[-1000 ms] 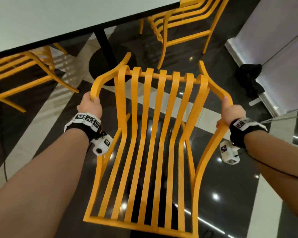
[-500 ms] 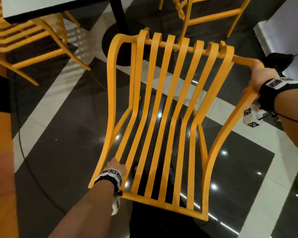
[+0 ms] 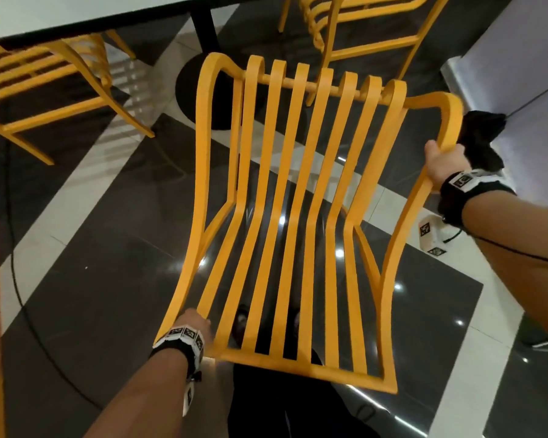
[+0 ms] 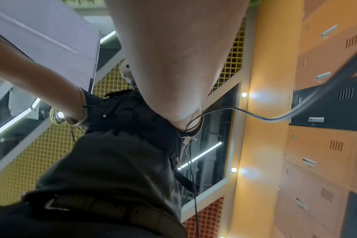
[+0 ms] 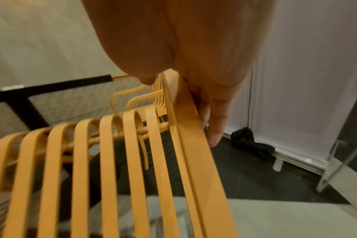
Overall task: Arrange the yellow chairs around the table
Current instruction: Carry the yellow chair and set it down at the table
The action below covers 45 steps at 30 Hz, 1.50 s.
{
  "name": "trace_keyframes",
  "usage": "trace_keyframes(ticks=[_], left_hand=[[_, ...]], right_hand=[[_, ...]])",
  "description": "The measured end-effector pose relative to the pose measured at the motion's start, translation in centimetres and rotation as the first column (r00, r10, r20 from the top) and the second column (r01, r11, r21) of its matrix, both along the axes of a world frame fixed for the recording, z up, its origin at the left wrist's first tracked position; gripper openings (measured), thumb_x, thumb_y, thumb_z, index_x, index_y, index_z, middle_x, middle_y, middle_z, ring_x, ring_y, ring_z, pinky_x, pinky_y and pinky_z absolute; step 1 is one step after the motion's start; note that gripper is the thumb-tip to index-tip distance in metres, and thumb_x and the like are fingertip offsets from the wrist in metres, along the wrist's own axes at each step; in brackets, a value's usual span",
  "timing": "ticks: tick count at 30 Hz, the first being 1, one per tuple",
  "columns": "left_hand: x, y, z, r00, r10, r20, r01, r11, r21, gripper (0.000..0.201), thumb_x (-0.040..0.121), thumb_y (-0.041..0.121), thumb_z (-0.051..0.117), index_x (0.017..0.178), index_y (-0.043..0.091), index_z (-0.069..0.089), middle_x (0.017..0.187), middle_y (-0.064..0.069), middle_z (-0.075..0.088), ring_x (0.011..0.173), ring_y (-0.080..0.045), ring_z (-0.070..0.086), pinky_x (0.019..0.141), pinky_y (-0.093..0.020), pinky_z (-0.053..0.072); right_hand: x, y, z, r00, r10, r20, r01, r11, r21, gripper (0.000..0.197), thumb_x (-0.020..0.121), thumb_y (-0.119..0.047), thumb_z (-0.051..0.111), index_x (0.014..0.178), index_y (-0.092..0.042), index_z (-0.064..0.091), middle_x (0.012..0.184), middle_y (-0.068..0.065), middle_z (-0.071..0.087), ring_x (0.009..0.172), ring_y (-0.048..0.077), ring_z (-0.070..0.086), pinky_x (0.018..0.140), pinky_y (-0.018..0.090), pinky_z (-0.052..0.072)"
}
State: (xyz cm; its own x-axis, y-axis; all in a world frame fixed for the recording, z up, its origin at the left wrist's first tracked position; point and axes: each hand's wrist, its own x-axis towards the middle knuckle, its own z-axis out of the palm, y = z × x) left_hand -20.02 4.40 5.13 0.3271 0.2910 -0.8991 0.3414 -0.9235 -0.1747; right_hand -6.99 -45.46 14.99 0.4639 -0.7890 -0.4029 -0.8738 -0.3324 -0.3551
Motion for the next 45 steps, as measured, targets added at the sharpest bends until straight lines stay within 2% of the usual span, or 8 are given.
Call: trace_keyframes(ticks=[4,8,10,14,18,27,38,45], left_hand=[[1.4,-0.4,2.9,0.98,-0.188,0.065,0.192,0.98,-0.06,0.028,0.095,0.03,0.051,0.099,0.005,0.061,0.111,-0.012,0.066,0.11,-0.029,0.064,0.08,-0.031,0.048],[2.3,-2.1,6.6,0.945,-0.274,0.179,0.289,0.955,-0.069,0.038,0.097,0.027,0.045,0.121,0.001,0.061,0.126,-0.015,0.063,0.118,-0.03,0.06,0.091,-0.032,0.047],[2.7,-2.8,8.5,0.938,-0.274,0.21,0.296,0.951,-0.083,0.055,0.095,0.038,0.043,0.134,-0.001,0.049,0.134,-0.016,0.058,0.118,-0.031,0.059,0.091,-0.034,0.048],[3.2,-3.6,11.3,0.925,-0.302,0.231,0.337,0.932,-0.131,0.101,0.082,0.072,0.038,0.155,0.007,0.009,0.152,-0.015,0.039,0.128,-0.031,0.051,0.099,-0.039,0.049],[2.7,-3.9,14.1,0.919,-0.331,0.213,0.367,0.917,-0.159,0.123,0.06,0.091,0.043,0.151,0.01,0.024,0.148,-0.012,0.043,0.126,-0.031,0.052,0.099,-0.041,0.049],[-1.3,-2.8,17.1,0.929,-0.269,0.254,0.308,0.943,-0.127,0.122,0.049,0.097,0.04,0.142,0.017,0.045,0.132,-0.004,0.059,0.114,-0.024,0.06,0.09,-0.035,0.051],[-3.5,-1.1,19.0,0.909,-0.228,0.348,0.278,0.955,-0.102,0.085,0.071,0.077,0.055,0.139,0.026,0.049,0.14,-0.003,0.053,0.126,-0.024,0.053,0.104,-0.038,0.045],[-2.5,0.3,19.8,0.725,-0.258,0.639,0.29,0.955,0.058,0.044,0.092,0.059,0.036,0.129,0.038,0.048,0.133,-0.001,0.056,0.129,-0.027,0.047,0.114,-0.051,0.026]], right_hand=[[-9.9,5.7,-0.2,0.911,0.311,-0.271,-0.254,0.941,0.224,0.064,0.095,-0.052,0.041,0.143,-0.01,0.037,0.141,0.021,0.049,0.123,0.041,0.051,0.101,0.052,0.046],[-18.8,11.7,1.2,0.456,0.751,-0.478,-0.535,0.661,0.527,0.057,0.1,-0.05,0.033,0.144,-0.015,0.041,0.151,0.011,0.041,0.137,0.03,0.04,0.112,0.041,0.035],[-22.7,13.2,1.7,0.39,0.785,-0.482,-0.565,0.617,0.547,0.057,0.098,-0.053,0.033,0.146,-0.021,0.039,0.151,0.007,0.04,0.14,0.03,0.034,0.115,0.046,0.029],[-26.7,12.8,2.5,0.571,0.674,-0.468,-0.572,0.736,0.363,0.072,0.077,-0.083,0.035,0.135,-0.041,0.045,0.139,-0.001,0.05,0.147,0.027,0.016,0.116,0.056,0.024],[-25.8,11.5,4.5,0.578,0.682,-0.449,-0.679,0.707,0.2,0.037,0.094,-0.058,0.039,0.127,-0.043,0.045,0.14,-0.003,0.047,0.145,0.026,0.018,0.104,0.062,0.034],[-22.2,9.6,8.3,0.446,0.812,-0.377,-0.829,0.534,0.168,0.028,0.095,-0.053,0.043,0.12,-0.042,0.052,0.104,-0.008,0.049,0.131,0.024,0.035,0.103,0.058,0.033],[-19.0,10.8,9.3,0.332,0.872,-0.361,-0.93,0.366,0.029,0.034,0.097,-0.055,0.032,0.125,-0.042,0.046,0.127,0.003,0.058,0.13,0.027,0.041,0.099,0.06,0.036],[-14.4,12.1,10.4,0.345,0.894,-0.286,-0.938,0.343,-0.059,0.039,0.096,-0.057,0.026,0.127,-0.041,0.044,0.138,0.0,0.051,0.131,0.028,0.042,0.1,0.061,0.035]])
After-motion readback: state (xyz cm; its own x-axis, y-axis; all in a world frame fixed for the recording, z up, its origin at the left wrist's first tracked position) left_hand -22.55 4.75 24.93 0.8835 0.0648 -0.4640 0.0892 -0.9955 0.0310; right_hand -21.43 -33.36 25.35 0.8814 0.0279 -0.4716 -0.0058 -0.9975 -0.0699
